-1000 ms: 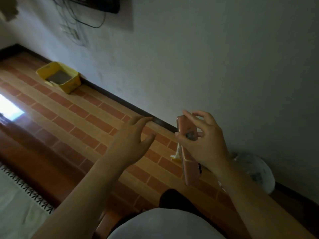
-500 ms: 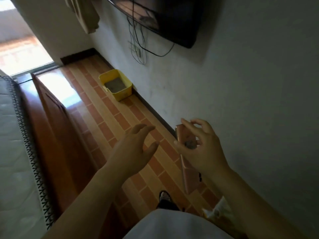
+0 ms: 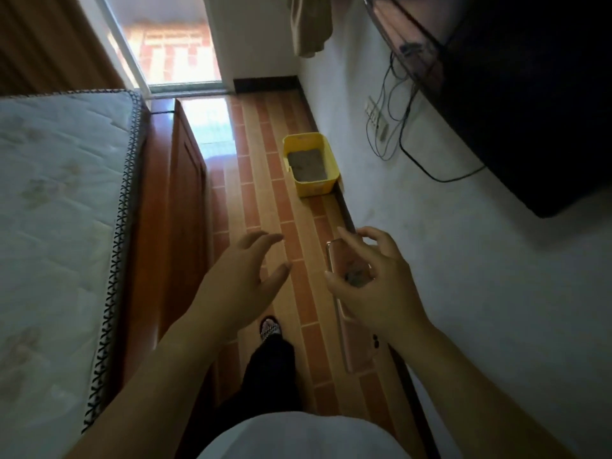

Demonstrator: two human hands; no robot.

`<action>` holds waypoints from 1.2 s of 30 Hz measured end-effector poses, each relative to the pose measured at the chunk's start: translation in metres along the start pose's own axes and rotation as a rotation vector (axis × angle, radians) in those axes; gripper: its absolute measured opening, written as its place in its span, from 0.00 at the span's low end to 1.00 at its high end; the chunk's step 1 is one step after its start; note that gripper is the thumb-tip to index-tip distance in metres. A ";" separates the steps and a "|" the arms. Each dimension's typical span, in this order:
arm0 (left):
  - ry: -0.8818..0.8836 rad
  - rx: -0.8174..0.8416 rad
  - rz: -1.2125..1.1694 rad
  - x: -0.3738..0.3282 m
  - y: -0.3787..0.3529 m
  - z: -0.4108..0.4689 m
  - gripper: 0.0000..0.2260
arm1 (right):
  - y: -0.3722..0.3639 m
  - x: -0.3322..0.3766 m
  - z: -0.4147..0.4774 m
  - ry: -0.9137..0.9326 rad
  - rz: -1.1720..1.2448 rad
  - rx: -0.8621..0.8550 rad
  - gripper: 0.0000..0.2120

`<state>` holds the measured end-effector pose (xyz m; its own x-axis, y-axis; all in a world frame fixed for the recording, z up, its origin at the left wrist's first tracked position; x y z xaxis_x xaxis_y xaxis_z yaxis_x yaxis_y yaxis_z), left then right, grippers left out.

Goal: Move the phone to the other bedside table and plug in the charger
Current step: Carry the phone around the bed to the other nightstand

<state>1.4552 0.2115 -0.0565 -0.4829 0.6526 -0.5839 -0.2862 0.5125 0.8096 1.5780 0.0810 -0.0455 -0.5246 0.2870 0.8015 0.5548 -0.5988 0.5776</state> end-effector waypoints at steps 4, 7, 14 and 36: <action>0.013 -0.074 0.007 0.032 0.025 0.078 0.23 | -0.025 0.006 0.088 0.048 0.001 0.039 0.31; 0.013 -0.099 0.023 0.055 0.049 0.141 0.22 | -0.048 0.013 0.158 0.070 -0.008 0.041 0.30; 0.049 -0.157 0.091 0.107 0.120 0.258 0.23 | -0.100 0.038 0.304 0.106 0.001 0.093 0.30; 0.252 -0.262 0.158 0.301 0.266 0.663 0.22 | -0.251 0.034 0.777 0.282 -0.065 0.257 0.30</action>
<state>1.7823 0.9145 -0.0573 -0.7165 0.5378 -0.4443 -0.3778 0.2363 0.8952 1.9229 0.8224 -0.0428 -0.7013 0.0796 0.7084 0.6395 -0.3690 0.6745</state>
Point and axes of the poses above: each hand's wrist, its own z-axis towards the middle knuckle, its own y-axis out of the back of the hand, x = y × z, the point moved 10 cm from there along z, towards the middle knuckle, and after that the axes turned 2 degrees about z, right-handed, at the moved point
